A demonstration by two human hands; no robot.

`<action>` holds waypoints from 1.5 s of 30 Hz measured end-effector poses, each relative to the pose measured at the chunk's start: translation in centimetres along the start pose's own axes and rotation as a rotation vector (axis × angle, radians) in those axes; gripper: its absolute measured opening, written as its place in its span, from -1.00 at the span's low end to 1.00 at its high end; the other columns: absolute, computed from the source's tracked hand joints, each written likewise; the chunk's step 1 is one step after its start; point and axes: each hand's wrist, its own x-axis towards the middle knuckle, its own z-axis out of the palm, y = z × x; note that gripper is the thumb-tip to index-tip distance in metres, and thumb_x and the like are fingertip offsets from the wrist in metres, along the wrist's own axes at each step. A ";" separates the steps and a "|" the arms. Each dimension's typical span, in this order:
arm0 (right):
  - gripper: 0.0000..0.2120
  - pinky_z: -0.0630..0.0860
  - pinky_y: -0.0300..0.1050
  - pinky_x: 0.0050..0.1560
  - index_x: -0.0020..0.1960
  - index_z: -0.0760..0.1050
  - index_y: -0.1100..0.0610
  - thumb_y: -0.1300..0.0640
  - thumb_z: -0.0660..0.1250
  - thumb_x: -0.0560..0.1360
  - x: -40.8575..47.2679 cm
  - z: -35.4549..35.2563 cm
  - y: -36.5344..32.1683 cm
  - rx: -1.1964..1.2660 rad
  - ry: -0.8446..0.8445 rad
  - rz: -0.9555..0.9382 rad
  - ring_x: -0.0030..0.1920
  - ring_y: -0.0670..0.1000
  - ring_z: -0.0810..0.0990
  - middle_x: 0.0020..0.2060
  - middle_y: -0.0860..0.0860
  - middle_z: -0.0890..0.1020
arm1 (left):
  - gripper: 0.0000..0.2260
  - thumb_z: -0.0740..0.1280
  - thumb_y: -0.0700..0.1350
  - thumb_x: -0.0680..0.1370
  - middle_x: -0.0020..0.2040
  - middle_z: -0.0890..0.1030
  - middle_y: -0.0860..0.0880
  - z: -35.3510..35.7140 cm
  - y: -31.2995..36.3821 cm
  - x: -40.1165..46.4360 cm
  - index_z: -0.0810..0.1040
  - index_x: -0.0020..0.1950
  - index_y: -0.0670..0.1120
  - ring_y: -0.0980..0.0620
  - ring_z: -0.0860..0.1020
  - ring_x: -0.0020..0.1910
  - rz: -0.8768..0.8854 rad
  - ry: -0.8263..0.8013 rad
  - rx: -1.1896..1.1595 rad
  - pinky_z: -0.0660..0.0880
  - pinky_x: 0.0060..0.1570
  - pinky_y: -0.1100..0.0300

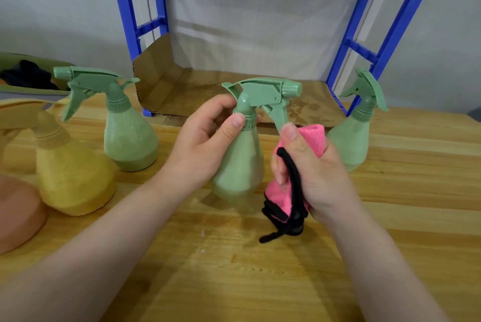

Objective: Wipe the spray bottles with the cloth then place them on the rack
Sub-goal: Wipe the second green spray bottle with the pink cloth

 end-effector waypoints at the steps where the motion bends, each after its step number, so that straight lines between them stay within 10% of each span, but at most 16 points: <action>1: -0.46 0.39 -0.26 -0.50 -0.48 0.45 0.14 -0.22 0.33 0.50 0.0 0.2 0.0 -0.018 0.059 -0.020 -0.58 -0.05 0.43 -0.59 0.01 0.47 | -0.72 0.25 -0.07 0.60 0.04 0.55 -0.37 0.0 -0.1 0.0 0.50 0.15 -0.28 -0.34 0.54 -0.01 -0.021 0.001 -0.006 0.53 -0.02 -0.12; 6: -0.37 0.41 -0.20 -0.59 -0.32 0.37 0.36 -0.25 0.26 0.45 -0.1 0.9 0.3 -0.005 0.307 -0.027 -0.61 -0.04 0.47 -0.51 0.12 0.42 | -0.82 0.35 0.00 0.52 0.00 0.68 0.00 0.0 0.3 0.0 0.59 0.09 0.00 0.02 0.61 -0.04 -0.091 -0.002 -0.036 0.57 -0.05 0.16; 12: -0.78 0.51 -0.22 -0.01 0.13 0.51 -0.14 -0.13 0.19 0.55 -0.3 1.8 2.4 -0.176 0.188 -0.298 -0.09 -0.16 0.57 -0.07 -0.11 0.58 | -0.82 0.25 -0.05 0.59 -0.08 0.64 -0.01 0.2 0.8 0.1 0.57 0.07 -0.09 0.07 0.58 -0.13 -0.141 0.161 -0.236 0.55 -0.09 0.13; 19: -0.33 0.28 0.03 0.47 0.53 0.19 0.20 -0.17 0.18 0.57 -0.8 2.9 4.3 -0.638 0.201 -0.443 0.50 0.00 0.27 0.47 0.01 0.29 | -0.77 0.21 0.00 0.63 -0.07 0.61 -0.08 0.6 1.1 0.2 0.55 0.10 -0.12 0.02 0.57 -0.11 -0.213 0.328 -0.398 0.56 -0.04 0.07; 25: -0.36 0.37 -0.20 0.36 0.42 0.34 0.01 -0.34 0.04 0.49 -0.3 3.0 4.3 -0.214 0.358 -0.148 0.31 -0.22 0.45 0.26 -0.14 0.51 | -0.75 0.19 0.04 0.61 -0.15 0.61 -0.05 2.0 2.0 -0.1 0.55 0.00 -0.10 -0.01 0.56 -0.10 -0.141 0.381 -0.452 0.55 -0.02 0.07; 30: -0.32 0.46 0.12 0.36 0.31 0.53 0.10 -0.40 0.22 0.45 0.4 4.1 3.6 0.476 0.279 0.254 0.23 0.08 0.62 0.19 0.10 0.66 | -0.82 0.21 0.02 0.62 -0.19 0.62 0.05 2.8 2.9 0.1 0.53 -0.04 -0.04 0.09 0.58 -0.13 -0.072 0.516 -0.475 0.54 -0.03 0.08; 39: -0.36 0.59 -0.29 -0.37 -0.32 0.72 0.13 -0.17 0.07 0.65 -2.0 2.2 0.9 0.831 0.058 0.506 -0.38 -0.11 0.68 -0.32 0.09 0.70 | -0.87 0.29 -0.04 0.60 0.02 0.57 0.03 2.1 2.3 0.0 0.46 0.12 -0.01 0.06 0.55 0.04 0.213 0.256 -0.105 0.48 0.11 0.10; 41: -0.73 0.55 -0.45 -0.12 0.05 0.65 0.08 0.16 0.16 0.68 -3.3 1.3 -0.2 0.856 0.148 0.589 -0.19 -0.38 0.63 -0.13 -0.02 0.69 | -0.80 0.29 0.05 0.60 0.03 0.56 -0.04 2.0 2.1 0.0 0.44 0.14 -0.03 0.03 0.56 0.06 0.223 0.241 -0.046 0.49 0.11 0.11; 43: -0.52 0.46 -0.26 0.29 0.46 0.35 -0.09 0.28 0.26 0.63 -4.2 0.5 0.3 0.746 0.129 0.534 0.23 -0.37 0.50 0.23 -0.14 0.59 | -0.73 0.27 0.14 0.58 0.03 0.57 -0.07 2.0 1.5 -0.3 0.43 0.15 -0.01 -0.03 0.58 0.07 0.227 0.206 -0.006 0.51 0.10 0.08; 45: -0.77 0.58 -0.32 -0.01 0.27 0.48 0.05 0.21 0.27 0.64 -3.5 1.0 1.4 0.750 0.215 0.551 -0.15 -0.34 0.63 -0.08 -0.13 0.67 | -0.71 0.27 0.18 0.58 0.03 0.59 -0.08 2.4 1.0 -0.7 0.44 0.15 0.01 -0.04 0.60 0.07 0.205 0.171 0.071 0.53 0.08 0.08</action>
